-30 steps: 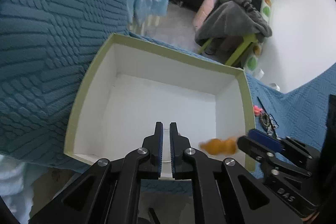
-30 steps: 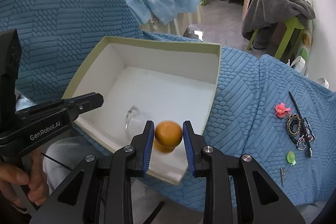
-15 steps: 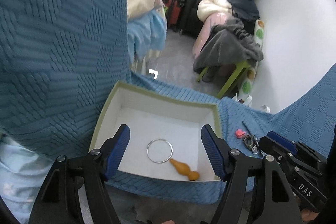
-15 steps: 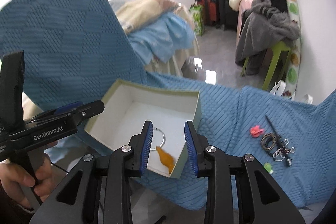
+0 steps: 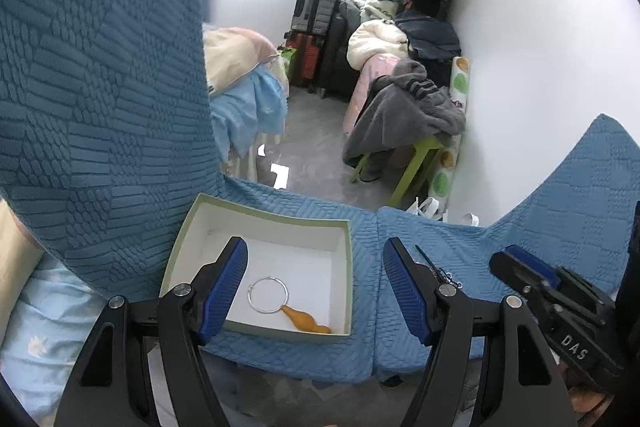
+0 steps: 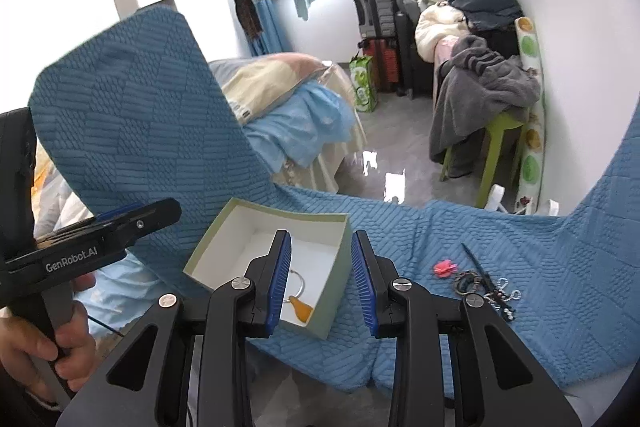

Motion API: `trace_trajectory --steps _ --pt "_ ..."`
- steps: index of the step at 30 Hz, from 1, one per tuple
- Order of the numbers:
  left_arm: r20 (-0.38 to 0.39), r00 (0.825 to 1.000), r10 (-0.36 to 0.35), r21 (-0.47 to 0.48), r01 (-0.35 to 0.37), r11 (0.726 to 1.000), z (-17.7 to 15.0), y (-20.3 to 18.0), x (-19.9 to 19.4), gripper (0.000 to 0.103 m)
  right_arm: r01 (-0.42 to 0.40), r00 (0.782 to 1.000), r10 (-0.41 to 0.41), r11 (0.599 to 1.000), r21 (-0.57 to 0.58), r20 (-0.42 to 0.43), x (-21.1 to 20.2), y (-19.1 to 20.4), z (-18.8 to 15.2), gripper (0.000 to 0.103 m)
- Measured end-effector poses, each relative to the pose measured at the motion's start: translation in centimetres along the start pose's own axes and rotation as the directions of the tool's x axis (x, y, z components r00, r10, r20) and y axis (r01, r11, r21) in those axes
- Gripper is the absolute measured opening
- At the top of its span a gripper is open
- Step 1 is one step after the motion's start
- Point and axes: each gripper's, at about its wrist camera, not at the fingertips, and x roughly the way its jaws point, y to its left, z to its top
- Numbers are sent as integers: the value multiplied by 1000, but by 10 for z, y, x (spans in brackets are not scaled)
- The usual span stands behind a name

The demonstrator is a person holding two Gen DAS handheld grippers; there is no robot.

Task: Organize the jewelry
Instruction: 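Withdraw both tools from the box back over the jewelry pile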

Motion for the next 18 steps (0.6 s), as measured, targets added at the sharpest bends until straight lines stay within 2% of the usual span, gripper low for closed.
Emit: trace_trajectory --steps 8,18 --pt "9 999 -36 30 36 999 -11 -37 -5 71 44 998 -46 998 38 43 -34 -26 -10 29" --pt "-33 995 -96 48 97 994 -39 -73 14 71 103 992 -109 991 82 70 -54 -64 -40 29"
